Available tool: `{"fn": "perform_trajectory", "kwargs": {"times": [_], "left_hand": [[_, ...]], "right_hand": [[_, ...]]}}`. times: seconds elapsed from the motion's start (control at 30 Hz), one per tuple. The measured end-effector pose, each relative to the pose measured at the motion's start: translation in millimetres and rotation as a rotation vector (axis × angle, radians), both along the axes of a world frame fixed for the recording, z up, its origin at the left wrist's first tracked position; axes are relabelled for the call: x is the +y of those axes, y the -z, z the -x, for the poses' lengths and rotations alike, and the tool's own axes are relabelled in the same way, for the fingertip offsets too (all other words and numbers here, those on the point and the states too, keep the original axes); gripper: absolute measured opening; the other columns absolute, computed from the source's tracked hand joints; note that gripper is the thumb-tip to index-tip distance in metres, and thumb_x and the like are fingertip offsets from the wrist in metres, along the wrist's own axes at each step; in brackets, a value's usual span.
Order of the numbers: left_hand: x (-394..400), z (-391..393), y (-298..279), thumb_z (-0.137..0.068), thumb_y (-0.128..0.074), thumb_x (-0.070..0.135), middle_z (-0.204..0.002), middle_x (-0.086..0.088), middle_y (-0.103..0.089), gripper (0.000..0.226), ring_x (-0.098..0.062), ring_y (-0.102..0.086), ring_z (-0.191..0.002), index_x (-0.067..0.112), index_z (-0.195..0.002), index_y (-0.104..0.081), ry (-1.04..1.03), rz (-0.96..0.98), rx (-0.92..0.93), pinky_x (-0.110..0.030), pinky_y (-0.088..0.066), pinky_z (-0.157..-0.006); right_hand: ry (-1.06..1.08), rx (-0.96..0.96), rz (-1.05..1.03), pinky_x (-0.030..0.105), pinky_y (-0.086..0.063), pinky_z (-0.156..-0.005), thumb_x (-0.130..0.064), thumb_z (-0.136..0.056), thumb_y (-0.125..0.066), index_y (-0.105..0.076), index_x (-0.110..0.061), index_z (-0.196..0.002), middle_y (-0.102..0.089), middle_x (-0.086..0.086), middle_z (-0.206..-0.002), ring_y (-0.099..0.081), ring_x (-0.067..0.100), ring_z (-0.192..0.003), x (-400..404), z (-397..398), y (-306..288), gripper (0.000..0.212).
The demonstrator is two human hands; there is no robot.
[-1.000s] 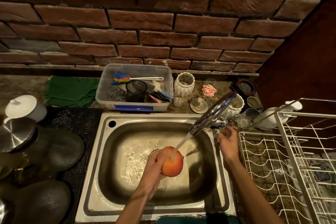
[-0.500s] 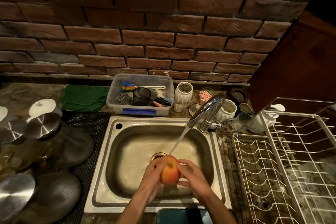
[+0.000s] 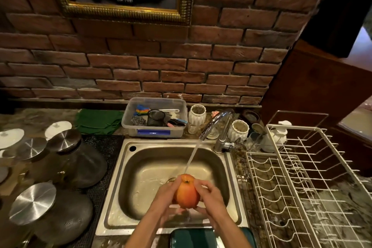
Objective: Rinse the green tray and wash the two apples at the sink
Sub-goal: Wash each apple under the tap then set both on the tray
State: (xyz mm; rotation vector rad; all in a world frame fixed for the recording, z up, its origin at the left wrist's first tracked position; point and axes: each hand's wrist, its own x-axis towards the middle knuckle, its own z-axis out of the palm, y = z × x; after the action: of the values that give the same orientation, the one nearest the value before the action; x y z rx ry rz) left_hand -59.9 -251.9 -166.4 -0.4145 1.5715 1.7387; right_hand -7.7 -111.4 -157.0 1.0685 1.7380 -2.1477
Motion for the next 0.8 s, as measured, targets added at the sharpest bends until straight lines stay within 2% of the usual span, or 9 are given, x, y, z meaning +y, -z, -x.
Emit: {"fn": "perform_trajectory", "kwargs": {"times": [0.17, 0.27, 0.37, 0.47, 0.53, 0.57, 0.67, 0.73, 0.8], "left_hand": [[0, -27, -2, -0.088, -0.063, 0.052, -0.119, -0.020, -0.063, 0.051, -0.040, -0.064, -0.108, 0.011, -0.117, -0.062, 0.031, 0.045, -0.088, -0.055, -0.058, -0.088], [-7, -52, 4, -0.086, -0.065, 0.052, -0.119, -0.016, -0.065, 0.044, -0.037, -0.064, -0.108, 0.021, -0.116, -0.064, 0.054, -0.008, -0.112, -0.049, -0.061, -0.084], [-15, -77, 8, -0.086, -0.065, 0.053, -0.119, -0.013, -0.068, 0.041, -0.034, -0.064, -0.111, 0.027, -0.117, -0.066, 0.117, 0.043, -0.099, -0.042, -0.062, -0.081], [-24, -100, 16, -0.086, -0.069, 0.045, -0.109, -0.009, -0.072, 0.035, -0.027, -0.067, -0.102, 0.024, -0.114, -0.070, 0.133, 0.080, -0.073, -0.034, -0.061, -0.071], [-27, -115, 23, -0.088, -0.070, 0.036, -0.100, -0.006, -0.075, 0.031, -0.023, -0.069, -0.092, 0.021, -0.115, -0.071, 0.147, 0.075, -0.054, -0.029, -0.059, -0.065], [-28, -121, 26, -0.090, -0.070, 0.031, -0.097, -0.006, -0.075, 0.029, -0.021, -0.069, -0.088, 0.019, -0.116, -0.071, 0.150, 0.082, -0.044, -0.028, -0.059, -0.064], [-26, -138, 34, -0.093, -0.067, 0.019, -0.110, -0.015, -0.073, 0.031, -0.024, -0.068, -0.097, 0.010, -0.122, -0.067, 0.151, 0.127, 0.023, -0.039, -0.059, -0.080], [-28, -143, 37, -0.093, -0.065, 0.015, -0.118, -0.017, -0.070, 0.030, -0.031, -0.065, -0.111, 0.009, -0.123, -0.066, 0.160, 0.159, 0.053, -0.047, -0.055, -0.093], [-30, -145, 40, -0.093, -0.065, 0.014, -0.113, -0.015, -0.069, 0.028, -0.037, -0.062, -0.116, 0.009, -0.121, -0.066, 0.161, 0.166, 0.051, -0.053, -0.052, -0.097]], "right_hand": [[-0.061, -0.119, -0.073, 0.052, -0.061, -0.083, -0.036, -0.091, -0.068, -0.062, -0.018, -0.108, -0.057, 0.012, -0.125, -0.060, 0.035, -0.114, -2, -23, -5, 0.025], [-0.062, -0.084, -0.054, 0.052, -0.061, -0.084, -0.032, -0.091, -0.068, -0.066, -0.015, -0.108, -0.059, 0.013, -0.123, -0.062, 0.035, -0.110, -5, -52, -1, 0.024], [-0.034, -0.060, -0.017, 0.053, -0.061, -0.084, -0.030, -0.086, -0.074, -0.068, -0.014, -0.109, -0.061, 0.013, -0.119, -0.062, 0.036, -0.109, -8, -83, 8, 0.028], [0.016, -0.044, 0.031, 0.055, -0.058, -0.089, -0.020, -0.085, -0.076, -0.069, -0.012, -0.111, -0.065, 0.018, -0.116, -0.063, 0.037, -0.111, -10, -113, 22, 0.028], [0.047, -0.040, 0.026, 0.049, -0.058, -0.091, -0.012, -0.086, -0.074, -0.069, -0.011, -0.111, -0.064, 0.021, -0.118, -0.061, 0.035, -0.114, -11, -129, 34, 0.025], [0.051, -0.044, 0.010, 0.044, -0.058, -0.086, -0.010, -0.087, -0.073, -0.069, -0.011, -0.111, -0.063, 0.021, -0.119, -0.060, 0.034, -0.115, -12, -137, 41, 0.024], [0.048, -0.063, -0.028, 0.033, -0.054, -0.078, 0.000, -0.087, -0.070, -0.066, -0.005, -0.115, -0.064, 0.025, -0.120, -0.060, 0.029, -0.109, -16, -149, 59, 0.029], [0.000, -0.081, -0.098, 0.040, -0.052, -0.094, 0.000, -0.087, -0.069, -0.064, -0.003, -0.122, -0.066, 0.022, -0.121, -0.061, 0.028, -0.113, -18, -153, 69, 0.036], [-0.045, -0.104, -0.168, 0.043, -0.048, -0.107, -0.004, -0.087, -0.071, -0.063, -0.005, -0.127, -0.068, 0.017, -0.121, -0.062, 0.026, -0.116, -21, -154, 73, 0.041]]}}
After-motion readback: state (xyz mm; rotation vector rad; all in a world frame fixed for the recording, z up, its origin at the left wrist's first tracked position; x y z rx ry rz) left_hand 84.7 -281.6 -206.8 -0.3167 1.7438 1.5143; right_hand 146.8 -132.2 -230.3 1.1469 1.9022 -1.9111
